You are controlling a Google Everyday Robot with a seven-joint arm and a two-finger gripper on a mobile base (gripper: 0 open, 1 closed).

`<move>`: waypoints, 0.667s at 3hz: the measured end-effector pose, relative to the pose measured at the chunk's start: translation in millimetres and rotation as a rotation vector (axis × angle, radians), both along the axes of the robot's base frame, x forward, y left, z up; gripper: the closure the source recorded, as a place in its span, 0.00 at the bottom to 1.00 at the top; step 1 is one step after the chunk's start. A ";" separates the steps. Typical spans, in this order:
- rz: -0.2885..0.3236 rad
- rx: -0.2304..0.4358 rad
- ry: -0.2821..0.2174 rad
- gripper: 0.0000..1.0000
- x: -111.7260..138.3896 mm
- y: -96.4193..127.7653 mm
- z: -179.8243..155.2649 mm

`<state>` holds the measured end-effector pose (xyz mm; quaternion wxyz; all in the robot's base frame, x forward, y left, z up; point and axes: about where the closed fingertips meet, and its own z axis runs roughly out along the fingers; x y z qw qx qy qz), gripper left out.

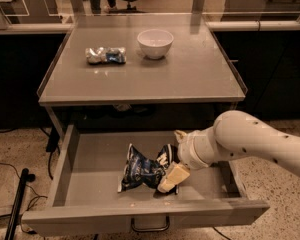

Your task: Pick blue chip bag from top drawer and place on counter

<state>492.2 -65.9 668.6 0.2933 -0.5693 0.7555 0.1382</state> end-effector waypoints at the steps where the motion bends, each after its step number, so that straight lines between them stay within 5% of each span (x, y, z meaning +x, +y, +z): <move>1: -0.040 -0.010 0.016 0.00 0.8 23.3 -33.4; 2: -0.048 -0.008 0.019 0.00 0.4 24.7 -35.2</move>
Offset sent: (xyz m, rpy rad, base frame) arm -0.0038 0.0344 -0.0539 -0.0202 0.0325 -0.0882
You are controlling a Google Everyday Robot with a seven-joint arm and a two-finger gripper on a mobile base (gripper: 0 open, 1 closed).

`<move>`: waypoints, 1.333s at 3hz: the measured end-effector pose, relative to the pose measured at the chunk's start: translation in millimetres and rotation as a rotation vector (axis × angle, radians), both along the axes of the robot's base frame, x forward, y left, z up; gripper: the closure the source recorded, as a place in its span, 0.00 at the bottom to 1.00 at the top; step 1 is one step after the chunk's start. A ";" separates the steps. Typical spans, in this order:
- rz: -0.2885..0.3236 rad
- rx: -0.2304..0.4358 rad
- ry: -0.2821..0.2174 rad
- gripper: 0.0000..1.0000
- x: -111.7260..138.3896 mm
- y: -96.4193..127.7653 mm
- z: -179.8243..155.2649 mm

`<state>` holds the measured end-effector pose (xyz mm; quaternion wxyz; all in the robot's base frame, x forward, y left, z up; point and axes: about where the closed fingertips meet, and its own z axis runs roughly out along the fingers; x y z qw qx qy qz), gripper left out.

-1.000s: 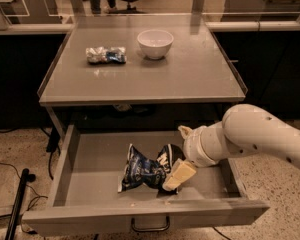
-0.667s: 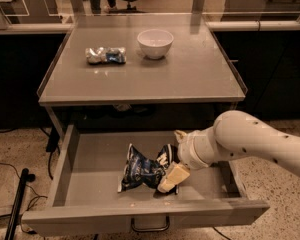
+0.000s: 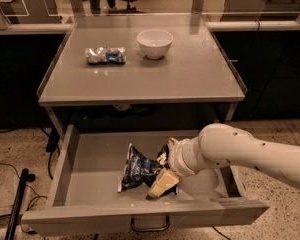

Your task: Pick blue chip bag from top drawer and place on counter

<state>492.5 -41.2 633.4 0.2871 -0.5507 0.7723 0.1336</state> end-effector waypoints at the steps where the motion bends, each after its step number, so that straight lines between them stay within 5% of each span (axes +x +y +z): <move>1: 0.000 0.000 0.000 0.18 0.0 0.0 0.0; 3: 0.000 0.000 0.000 0.64 0.0 0.0 0.0; 4: 0.002 -0.004 -0.001 0.96 -0.1 -0.3 1.5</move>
Offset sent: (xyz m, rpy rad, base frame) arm 0.0000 0.0000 0.0000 0.0000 0.0000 0.0000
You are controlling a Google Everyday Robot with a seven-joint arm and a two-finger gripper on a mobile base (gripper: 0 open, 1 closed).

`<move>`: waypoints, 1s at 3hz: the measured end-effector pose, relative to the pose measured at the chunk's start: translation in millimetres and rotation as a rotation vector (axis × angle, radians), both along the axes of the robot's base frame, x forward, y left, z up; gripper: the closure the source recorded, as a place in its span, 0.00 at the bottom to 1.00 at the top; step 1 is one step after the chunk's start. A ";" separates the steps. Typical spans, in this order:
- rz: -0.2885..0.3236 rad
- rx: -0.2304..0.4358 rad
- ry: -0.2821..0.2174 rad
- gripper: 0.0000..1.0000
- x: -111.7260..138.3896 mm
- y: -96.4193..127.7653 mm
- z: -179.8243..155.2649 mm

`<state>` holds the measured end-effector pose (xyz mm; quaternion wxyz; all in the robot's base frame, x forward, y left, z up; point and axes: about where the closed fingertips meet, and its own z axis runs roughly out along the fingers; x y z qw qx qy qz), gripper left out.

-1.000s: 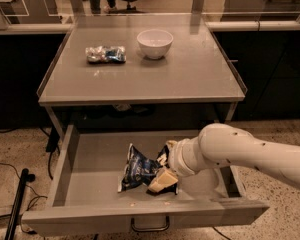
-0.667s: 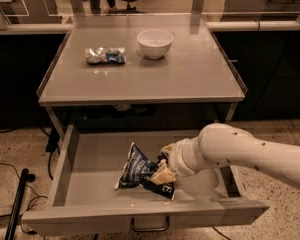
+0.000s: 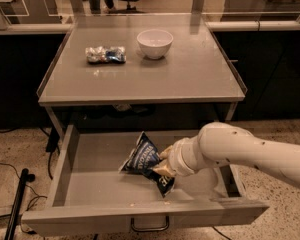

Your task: Pick blue chip bag from top drawer and place on counter

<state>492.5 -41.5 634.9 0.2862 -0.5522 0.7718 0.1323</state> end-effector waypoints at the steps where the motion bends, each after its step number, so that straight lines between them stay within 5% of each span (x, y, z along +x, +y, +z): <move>1: 0.010 -0.018 -0.003 1.00 -0.3 -1.8 7.4; 3: 0.018 -0.018 -0.086 1.00 -8.3 -25.2 78.5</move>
Offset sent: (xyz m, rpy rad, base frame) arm -0.0089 -0.0305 0.0615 -0.0369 -0.0608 -0.0038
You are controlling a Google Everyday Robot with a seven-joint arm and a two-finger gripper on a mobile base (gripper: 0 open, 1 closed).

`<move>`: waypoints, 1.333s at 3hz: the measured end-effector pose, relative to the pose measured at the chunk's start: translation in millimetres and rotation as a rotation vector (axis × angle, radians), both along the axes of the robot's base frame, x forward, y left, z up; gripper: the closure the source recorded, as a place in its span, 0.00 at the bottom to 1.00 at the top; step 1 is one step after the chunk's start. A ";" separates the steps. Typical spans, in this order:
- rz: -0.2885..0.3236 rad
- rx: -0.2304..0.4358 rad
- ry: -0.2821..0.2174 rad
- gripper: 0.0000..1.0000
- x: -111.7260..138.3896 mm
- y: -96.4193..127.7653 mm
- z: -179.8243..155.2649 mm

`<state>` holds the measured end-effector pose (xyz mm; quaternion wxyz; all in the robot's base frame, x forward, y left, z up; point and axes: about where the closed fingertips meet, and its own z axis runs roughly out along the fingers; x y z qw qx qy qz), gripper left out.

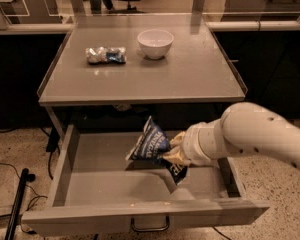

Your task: Pick blue chip bag from top drawer and place on counter

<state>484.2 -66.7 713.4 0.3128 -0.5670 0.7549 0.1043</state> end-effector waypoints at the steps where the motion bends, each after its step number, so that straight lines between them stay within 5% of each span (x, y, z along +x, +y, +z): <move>1: 0.005 0.026 -0.045 1.00 3.1 -13.8 38.5; 3: 0.056 0.017 -0.178 1.00 17.6 -38.6 153.2; 4: 0.049 -0.001 -0.203 1.00 41.8 -56.4 197.9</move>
Offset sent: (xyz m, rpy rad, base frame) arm 0.0182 -0.0432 0.1674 0.0334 -0.2008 0.0686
